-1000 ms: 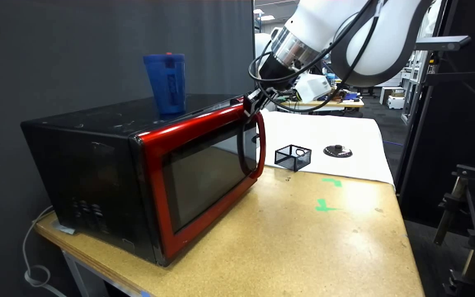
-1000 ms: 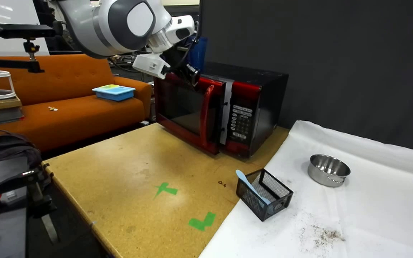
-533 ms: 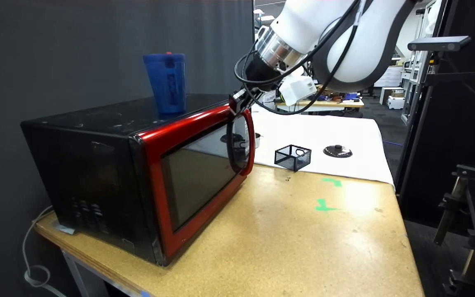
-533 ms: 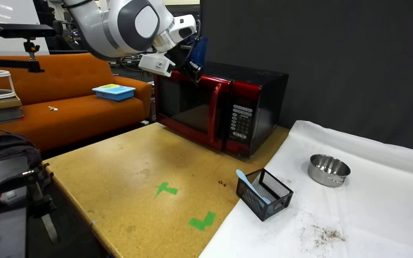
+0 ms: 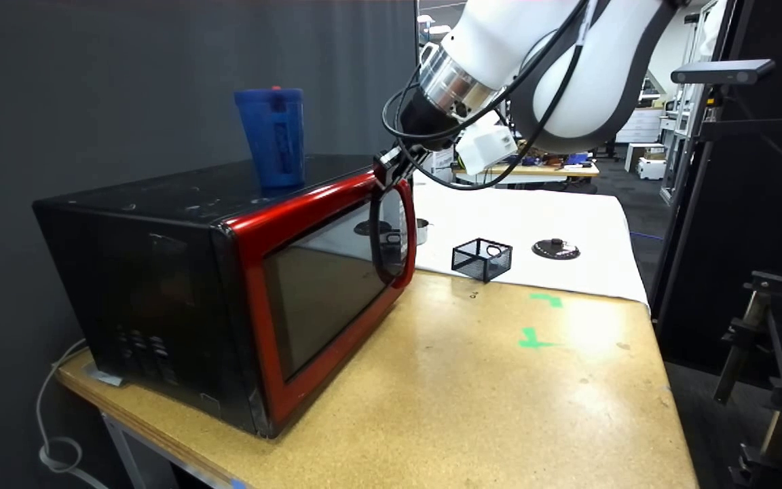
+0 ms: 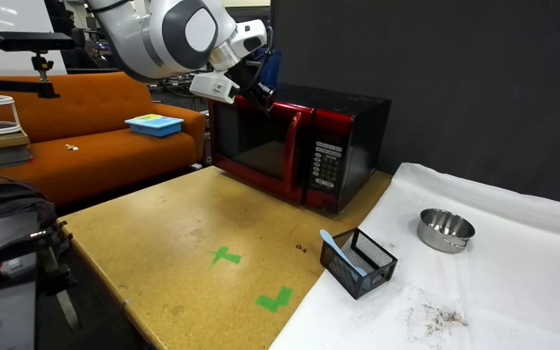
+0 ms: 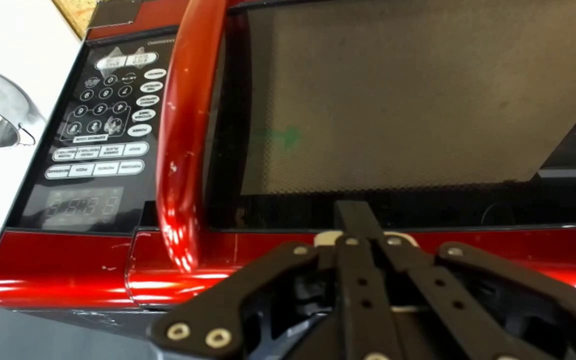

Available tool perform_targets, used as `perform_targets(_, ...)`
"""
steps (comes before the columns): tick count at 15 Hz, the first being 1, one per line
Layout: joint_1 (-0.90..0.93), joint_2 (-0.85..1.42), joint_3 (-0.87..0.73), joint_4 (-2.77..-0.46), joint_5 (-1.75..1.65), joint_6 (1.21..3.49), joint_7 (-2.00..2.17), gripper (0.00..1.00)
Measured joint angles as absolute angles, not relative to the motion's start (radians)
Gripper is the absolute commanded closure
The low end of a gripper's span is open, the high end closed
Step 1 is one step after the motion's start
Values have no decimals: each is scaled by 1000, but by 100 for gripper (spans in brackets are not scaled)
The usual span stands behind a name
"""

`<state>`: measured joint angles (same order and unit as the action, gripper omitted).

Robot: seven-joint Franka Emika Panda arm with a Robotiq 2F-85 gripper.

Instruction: Close the microwave door

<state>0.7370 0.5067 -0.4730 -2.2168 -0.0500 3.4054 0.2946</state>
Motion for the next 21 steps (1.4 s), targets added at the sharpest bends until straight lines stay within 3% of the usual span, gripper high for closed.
perform_targets(8, 721, 521, -454, -2180, -69, 3398, 294, 100)
perform_targets(12, 768, 509, -518, -2177, -27, 3324, 298, 100)
perform_targets(17, 893, 450, -704, -2178, -2, 3038, 318, 100)
perform_targets(21, 937, 341, -723, -2177, -82, 2743, 364, 100)
